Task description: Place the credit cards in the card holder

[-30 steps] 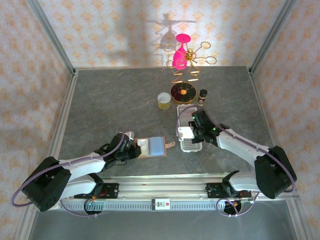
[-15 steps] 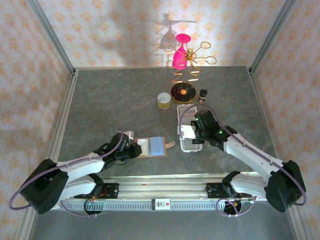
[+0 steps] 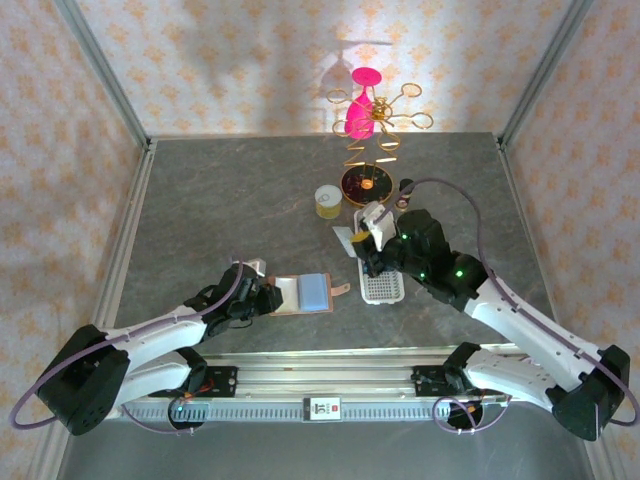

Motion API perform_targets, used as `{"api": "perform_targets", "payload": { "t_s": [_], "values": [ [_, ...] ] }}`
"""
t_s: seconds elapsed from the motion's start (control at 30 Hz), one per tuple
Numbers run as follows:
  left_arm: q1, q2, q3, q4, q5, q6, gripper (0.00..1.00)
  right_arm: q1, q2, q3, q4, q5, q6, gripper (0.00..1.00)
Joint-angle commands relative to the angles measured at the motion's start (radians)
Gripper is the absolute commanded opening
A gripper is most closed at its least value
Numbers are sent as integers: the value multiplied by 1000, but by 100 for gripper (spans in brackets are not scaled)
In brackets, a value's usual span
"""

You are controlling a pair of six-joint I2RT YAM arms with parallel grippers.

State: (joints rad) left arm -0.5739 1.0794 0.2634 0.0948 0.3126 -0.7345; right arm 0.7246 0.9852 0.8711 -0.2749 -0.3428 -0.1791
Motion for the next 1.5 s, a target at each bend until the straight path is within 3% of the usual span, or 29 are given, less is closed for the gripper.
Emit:
{"api": "perform_targets", "payload": {
  "t_s": [0.0, 0.2, 0.3, 0.5, 0.87, 1.47],
  "values": [
    [0, 8, 35, -50, -44, -5, 19, 39, 2, -51, 180, -63, 476, 0],
    [-1, 38, 52, -86, -79, 10, 19, 93, 34, -253, 388, -26, 855, 0],
    [-2, 54, 57, -92, -80, 12, 19, 145, 107, -317, 466, 0, 933, 0],
    [-4, 63, 52, -97, -96, 10, 19, 212, 282, -303, 579, 11, 972, 0],
    [-12, 85, 41, -88, -101, 4, 17, 215, 533, -191, 602, 45, 959, 0],
    [-14, 122, 29, -50, -96, 17, 16, 217, 633, -173, 576, 67, 968, 0]
  ]
}}
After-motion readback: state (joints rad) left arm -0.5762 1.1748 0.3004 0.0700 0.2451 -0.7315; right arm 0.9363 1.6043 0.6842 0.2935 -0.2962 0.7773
